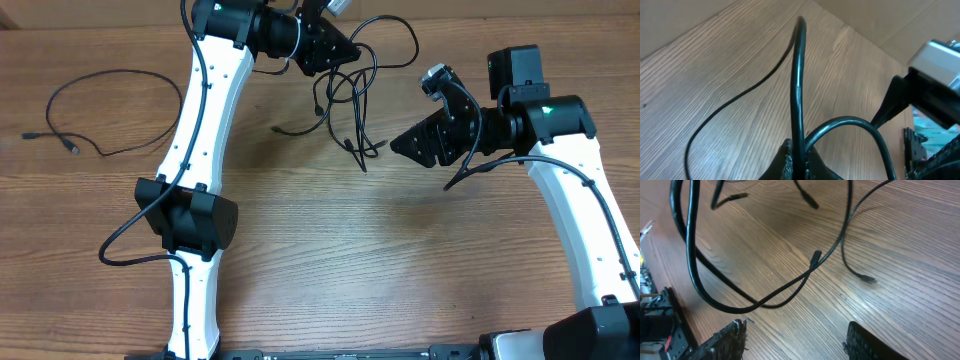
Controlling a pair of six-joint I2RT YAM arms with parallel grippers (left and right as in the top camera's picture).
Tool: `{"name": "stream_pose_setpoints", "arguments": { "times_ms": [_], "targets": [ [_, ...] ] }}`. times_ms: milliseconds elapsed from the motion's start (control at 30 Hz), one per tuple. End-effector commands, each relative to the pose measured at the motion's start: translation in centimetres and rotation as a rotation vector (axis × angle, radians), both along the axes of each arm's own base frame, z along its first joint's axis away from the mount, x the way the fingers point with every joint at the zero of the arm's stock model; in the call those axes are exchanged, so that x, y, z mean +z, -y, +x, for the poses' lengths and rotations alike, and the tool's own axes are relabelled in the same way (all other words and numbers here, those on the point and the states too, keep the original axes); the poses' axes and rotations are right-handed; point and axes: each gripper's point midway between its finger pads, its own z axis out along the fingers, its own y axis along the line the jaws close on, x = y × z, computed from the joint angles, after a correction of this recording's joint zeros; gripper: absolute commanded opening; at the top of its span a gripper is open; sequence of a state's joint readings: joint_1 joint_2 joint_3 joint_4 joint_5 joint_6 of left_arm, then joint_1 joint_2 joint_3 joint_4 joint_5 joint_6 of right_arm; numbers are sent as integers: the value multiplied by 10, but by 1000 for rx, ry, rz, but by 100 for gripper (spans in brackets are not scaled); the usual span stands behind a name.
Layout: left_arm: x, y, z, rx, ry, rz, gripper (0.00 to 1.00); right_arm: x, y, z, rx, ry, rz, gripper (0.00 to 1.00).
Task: Untangle cables
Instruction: 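Swing the right gripper left toward the left gripper's cables, then grasp the hanging cables with the right gripper below the left gripper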
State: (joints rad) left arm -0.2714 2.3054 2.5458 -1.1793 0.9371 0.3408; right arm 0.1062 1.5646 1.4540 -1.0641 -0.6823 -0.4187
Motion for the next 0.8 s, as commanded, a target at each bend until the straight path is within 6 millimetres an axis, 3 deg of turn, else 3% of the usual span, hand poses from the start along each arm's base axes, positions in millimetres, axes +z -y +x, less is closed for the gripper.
{"name": "stream_pose_setpoints", "arguments": {
  "times_ms": [0,267,433,667,767],
  "targets": [
    [32,6,-14,-29,-10,-88,4,9,-8,-2,33,19,39,63],
    [31,5,-9,-4,-11,-76,4,17,-32,-26,125,-44,132,64],
    [29,4,-8,8,-8,-64,4,50,-55,-51,284,-34,357,69],
    [31,6,-8,57,-118,-90,4,56,-75,-49,358,64,357,69],
    [33,6,-7,99,-192,-105,4,46,-88,-46,375,111,265,67]
  ]
}}
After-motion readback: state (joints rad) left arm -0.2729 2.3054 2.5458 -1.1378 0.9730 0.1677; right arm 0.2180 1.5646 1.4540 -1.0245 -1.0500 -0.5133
